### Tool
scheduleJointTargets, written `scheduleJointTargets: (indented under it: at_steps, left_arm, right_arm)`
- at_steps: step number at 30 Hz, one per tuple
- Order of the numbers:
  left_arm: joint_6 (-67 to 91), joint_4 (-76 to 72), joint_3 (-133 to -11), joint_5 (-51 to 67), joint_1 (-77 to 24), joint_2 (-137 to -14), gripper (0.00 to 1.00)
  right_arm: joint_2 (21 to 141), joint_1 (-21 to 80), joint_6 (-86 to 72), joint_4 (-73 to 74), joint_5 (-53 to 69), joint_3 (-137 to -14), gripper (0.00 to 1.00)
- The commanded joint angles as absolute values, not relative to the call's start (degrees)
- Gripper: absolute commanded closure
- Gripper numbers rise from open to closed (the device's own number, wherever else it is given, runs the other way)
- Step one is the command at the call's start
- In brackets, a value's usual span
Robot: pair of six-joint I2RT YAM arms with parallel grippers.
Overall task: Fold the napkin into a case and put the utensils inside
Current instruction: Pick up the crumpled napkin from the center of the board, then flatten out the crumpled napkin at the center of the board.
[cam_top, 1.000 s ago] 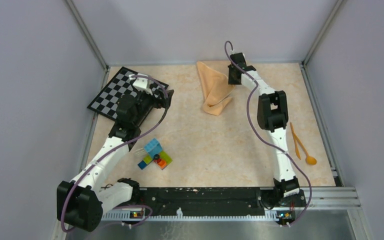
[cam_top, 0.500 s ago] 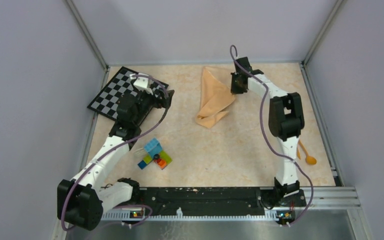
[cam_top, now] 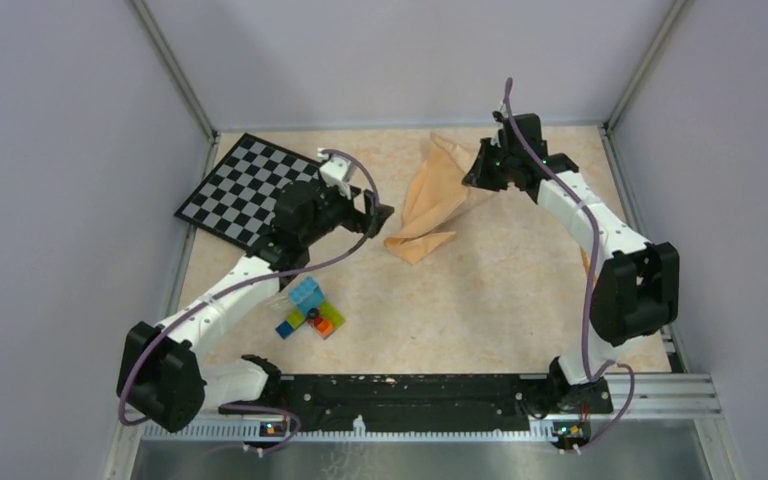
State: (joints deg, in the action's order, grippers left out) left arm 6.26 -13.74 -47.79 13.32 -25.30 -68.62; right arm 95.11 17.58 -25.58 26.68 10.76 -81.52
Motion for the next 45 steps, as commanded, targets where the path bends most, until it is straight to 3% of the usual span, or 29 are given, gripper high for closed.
scheduleJointTargets:
  at_steps: [1, 9, 16, 22, 27, 31, 35, 41, 45]
  left_arm:
    - [16.8, -6.9, -50.2, 18.8, -31.3, -67.5, 0.02]
    - [40.7, -9.0, -39.5, -1.8, -47.6, -59.6, 0.01]
    - [37.0, -14.0, -38.9, -12.8, -62.0, -64.3, 0.01]
    - [32.4, -19.5, -36.4, -20.3, -68.7, -64.5, 0.01]
    - [31.7, -14.3, -43.2, -41.6, -79.5, -70.6, 0.01]
    - [37.0, -4.6, -51.7, -61.1, -86.0, -81.4, 0.01]
    - [53.9, 15.2, -63.9, -73.8, -87.5, -93.9, 0.01]
    - [105.7, 79.7, -91.3, -82.1, -85.7, -116.1, 0.02]
    - [100.9, 80.9, -97.1, -82.7, -84.3, -118.7, 0.01]
  right_arm:
    - [85.8, 16.6, -29.4, 25.5, 15.3, -81.6, 1.00]
    - [76.9, 15.0, -39.3, 22.0, 22.7, -85.7, 1.00]
    - [74.0, 15.0, -53.5, 7.8, 39.0, -87.0, 1.00]
    - [70.9, 15.1, -57.8, 9.3, 34.9, -92.3, 1.00]
    - [67.4, 16.2, -60.3, 10.0, 26.9, -94.2, 1.00]
    - [65.6, 16.3, -62.1, 10.6, 22.3, -94.6, 1.00]
    - [65.3, 16.3, -63.1, 11.7, 22.2, -95.4, 1.00]
    - [64.0, 16.3, -64.0, 11.8, 22.5, -95.4, 1.00]
    - [63.5, 16.3, -63.0, 12.5, 22.8, -95.4, 1.00]
